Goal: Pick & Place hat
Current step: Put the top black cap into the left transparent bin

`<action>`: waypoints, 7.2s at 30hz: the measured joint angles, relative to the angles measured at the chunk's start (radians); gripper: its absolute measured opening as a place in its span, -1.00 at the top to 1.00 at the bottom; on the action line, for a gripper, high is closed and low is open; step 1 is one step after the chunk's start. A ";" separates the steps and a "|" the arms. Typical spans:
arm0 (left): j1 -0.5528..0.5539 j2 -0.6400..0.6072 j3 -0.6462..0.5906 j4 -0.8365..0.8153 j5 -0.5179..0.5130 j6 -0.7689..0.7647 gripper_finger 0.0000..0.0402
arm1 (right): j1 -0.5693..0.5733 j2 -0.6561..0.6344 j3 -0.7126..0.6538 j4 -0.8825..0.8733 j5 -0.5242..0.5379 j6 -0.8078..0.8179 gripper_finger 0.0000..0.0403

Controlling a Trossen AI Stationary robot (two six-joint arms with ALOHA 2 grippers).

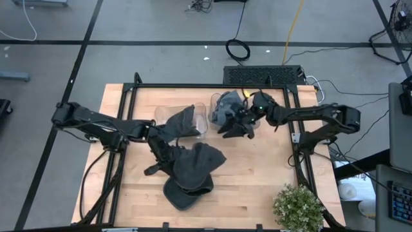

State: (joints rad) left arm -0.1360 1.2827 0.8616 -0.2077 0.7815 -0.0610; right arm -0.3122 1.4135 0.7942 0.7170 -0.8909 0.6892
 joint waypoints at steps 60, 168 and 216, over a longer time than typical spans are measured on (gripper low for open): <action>0.002 0.021 0.000 0.016 -0.088 0.059 0.95 | 0.195 0.195 0.385 0.210 -0.289 0.237 0.07; 0.296 -0.239 -0.001 0.339 -0.859 -0.506 -0.04 | 0.405 -0.031 0.112 0.546 1.310 -1.520 1.00; 0.396 -0.500 0.000 -0.125 -0.645 -0.390 0.96 | 0.394 -0.104 0.113 -0.172 1.625 -1.178 -0.26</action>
State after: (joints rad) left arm 0.2600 0.7828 0.8619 -0.3325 0.1365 -0.4513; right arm 0.0822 1.3097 0.9075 0.5447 0.7342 -0.4889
